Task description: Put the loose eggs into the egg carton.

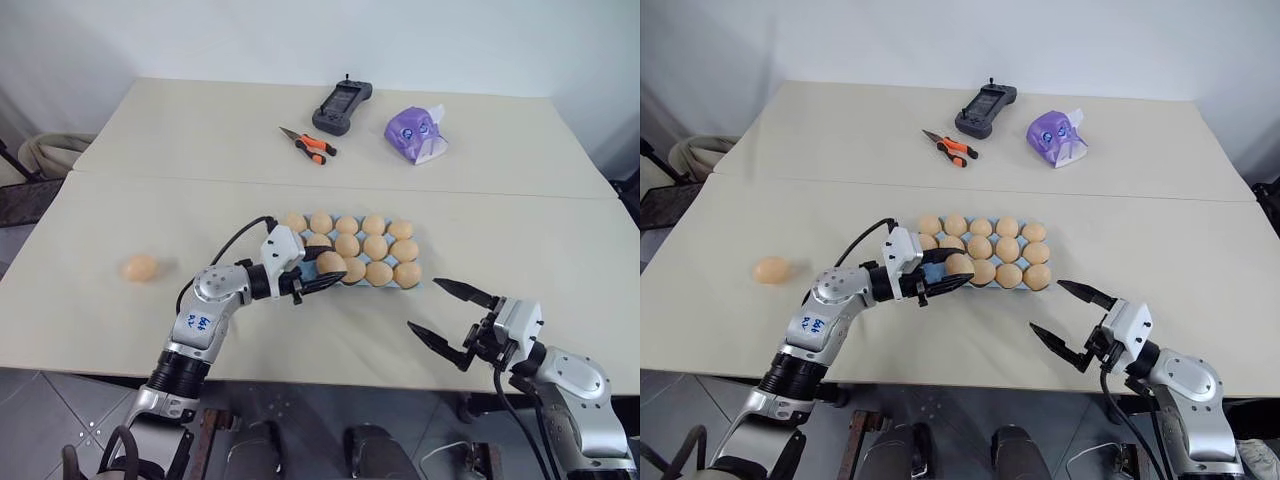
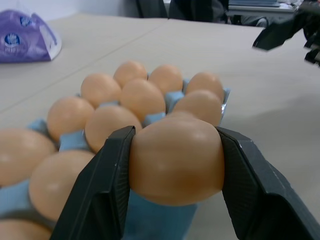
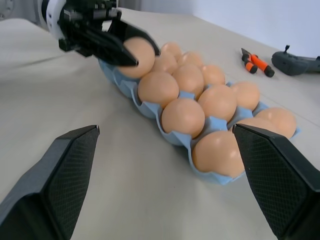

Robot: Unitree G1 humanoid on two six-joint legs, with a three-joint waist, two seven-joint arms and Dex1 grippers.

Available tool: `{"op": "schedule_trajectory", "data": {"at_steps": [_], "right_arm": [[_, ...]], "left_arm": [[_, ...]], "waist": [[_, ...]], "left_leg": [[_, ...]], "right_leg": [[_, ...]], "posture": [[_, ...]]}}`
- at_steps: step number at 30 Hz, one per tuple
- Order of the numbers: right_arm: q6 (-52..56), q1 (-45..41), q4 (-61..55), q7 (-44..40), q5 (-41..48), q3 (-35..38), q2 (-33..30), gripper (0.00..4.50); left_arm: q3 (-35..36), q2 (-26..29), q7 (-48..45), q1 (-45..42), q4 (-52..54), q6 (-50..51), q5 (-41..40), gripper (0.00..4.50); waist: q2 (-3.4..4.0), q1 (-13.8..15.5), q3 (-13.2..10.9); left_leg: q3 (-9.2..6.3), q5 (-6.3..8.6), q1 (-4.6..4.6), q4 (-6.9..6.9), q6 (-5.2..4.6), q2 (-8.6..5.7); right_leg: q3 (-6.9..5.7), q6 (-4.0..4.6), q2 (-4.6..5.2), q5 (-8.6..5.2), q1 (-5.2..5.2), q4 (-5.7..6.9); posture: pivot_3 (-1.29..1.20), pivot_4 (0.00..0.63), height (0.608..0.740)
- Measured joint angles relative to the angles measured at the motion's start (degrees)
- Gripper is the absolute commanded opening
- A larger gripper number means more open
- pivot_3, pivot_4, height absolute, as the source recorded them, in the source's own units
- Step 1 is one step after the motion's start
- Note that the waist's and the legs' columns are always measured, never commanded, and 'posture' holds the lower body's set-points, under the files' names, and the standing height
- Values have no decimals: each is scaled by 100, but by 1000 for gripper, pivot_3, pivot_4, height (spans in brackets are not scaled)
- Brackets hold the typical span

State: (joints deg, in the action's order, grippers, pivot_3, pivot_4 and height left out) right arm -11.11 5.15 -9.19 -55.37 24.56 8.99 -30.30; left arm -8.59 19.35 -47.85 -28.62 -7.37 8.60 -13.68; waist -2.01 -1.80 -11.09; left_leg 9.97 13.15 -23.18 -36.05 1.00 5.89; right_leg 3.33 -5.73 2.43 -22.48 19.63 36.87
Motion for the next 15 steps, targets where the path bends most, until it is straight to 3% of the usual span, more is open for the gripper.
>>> {"op": "schedule_trajectory", "data": {"at_steps": [7,10,15], "right_arm": [[8,-165,20,25,1,-112,5,4500],[15,-308,43,-25,5,-208,5,4500],[76,-637,260,-206,31,-353,7,4500]], "left_arm": [[128,55,7,28,-5,-66,-7,4467],[239,62,122,178,66,-219,-7,4467],[1074,487,391,1125,705,-546,-76,4467]], "waist": [[0,-1,0],[0,0,0],[1,-62,0]], "left_leg": [[2,-1,0,0,-1,1],[0,-1,1,1,-2,4],[3,0,2,7,6,25]], "right_leg": [[0,0,-1,0,0,2],[0,0,0,0,1,2],[2,2,-3,-1,6,2]], "posture": [[0,150,740],[0,150,740],[0,150,740]]}}
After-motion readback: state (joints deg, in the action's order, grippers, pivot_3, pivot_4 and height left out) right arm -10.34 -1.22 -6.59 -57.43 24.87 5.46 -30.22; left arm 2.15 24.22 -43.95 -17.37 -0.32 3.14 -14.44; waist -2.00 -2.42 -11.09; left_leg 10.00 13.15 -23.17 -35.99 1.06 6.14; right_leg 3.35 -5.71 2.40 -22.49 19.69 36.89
